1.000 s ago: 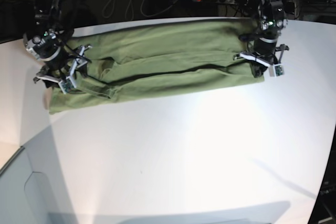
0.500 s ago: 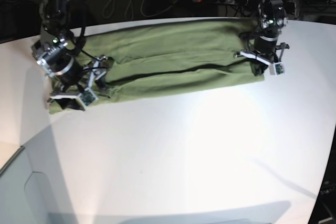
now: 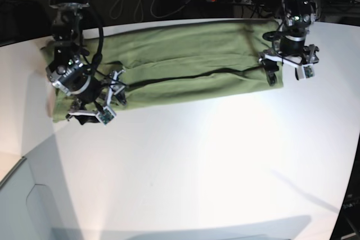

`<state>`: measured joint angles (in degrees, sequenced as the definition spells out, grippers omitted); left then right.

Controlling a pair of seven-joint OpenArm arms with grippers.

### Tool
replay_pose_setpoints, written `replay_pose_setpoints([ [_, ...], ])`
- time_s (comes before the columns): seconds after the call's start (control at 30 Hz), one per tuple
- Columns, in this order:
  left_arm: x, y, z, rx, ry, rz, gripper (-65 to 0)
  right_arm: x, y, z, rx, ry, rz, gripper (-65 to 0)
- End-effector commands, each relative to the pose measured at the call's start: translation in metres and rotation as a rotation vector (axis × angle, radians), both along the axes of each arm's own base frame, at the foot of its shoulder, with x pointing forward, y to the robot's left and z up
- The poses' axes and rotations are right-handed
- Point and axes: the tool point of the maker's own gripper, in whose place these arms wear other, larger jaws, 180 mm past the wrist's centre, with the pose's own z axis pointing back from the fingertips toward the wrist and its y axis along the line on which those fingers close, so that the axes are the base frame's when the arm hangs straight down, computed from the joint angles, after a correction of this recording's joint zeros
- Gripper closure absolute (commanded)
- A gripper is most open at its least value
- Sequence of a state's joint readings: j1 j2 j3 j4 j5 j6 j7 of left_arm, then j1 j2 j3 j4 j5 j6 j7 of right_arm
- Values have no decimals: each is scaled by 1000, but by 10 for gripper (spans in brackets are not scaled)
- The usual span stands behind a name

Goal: Fold the T-shirt properly
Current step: 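Open both grippers to release the folded hem, then reposition both grippers over the ends of the folded strip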

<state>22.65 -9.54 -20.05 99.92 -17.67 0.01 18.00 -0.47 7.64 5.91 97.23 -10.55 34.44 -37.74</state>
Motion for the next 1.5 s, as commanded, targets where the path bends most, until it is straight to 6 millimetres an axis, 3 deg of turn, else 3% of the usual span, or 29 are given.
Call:
replay_pose_setpoints([
  [0.0, 7, 2, 17, 21, -57, -6, -509, 12, 0, 11, 8, -40, 9, -417],
  [0.07, 10, 0, 24, 24, -74, -11, -510, 18, -2, 8, 11, -30, 3, -376],
  [0.2, 13, -2, 25, 21, -83, -15, -510, 23, -3, 3, 14, -15, -1, -215],
  [0.3, 11, -1, 20, 17, -70, -12, -510, 11, -2, -10, 16, 23, 1, -130],
  [0.4, 10, 0, 15, 13, -55, -9, -510, 0, 3, -26, 34, 74, -2, -90],
  [0.5, 9, 2, 8, 7, -40, -2, -510, -19, 5, -40, 35, 121, 2, -67],
  [0.63, 8, 3, 7, 9, -36, 1, -510, -42, 8, -36, 27, 118, 17, -42],
  [0.87, 9, 1, 10, 9, -44, -4, -511, -57, 15, 18, 3, -31, 49, -36],
  [1.0, 10, 1, 10, 8, -46, -6, -511, -48, 11, 44, -27, -111, 59, -42],
  [1.07, 10, 0, 11, 8, -48, -6, -512, -33, 9, 53, -31, -147, 56, -44],
  [1.2, 10, 0, 11, 8, -48, -6, -512, 0, -2, 38, -46, -95, 13, -41],
  [1.3, 10, 1, 10, 8, -47, -5, -512, 15, -9, 18, -42, -33, -7, -39],
  [1.4, 8, 4, 7, 9, -37, 2, -512, 11, -10, 5, -45, 7, -4, -39],
  [1.47, 6, 4, 6, 8, -31, 3, -512, -3, -9, -7, -44, 42, 3, -39],
])
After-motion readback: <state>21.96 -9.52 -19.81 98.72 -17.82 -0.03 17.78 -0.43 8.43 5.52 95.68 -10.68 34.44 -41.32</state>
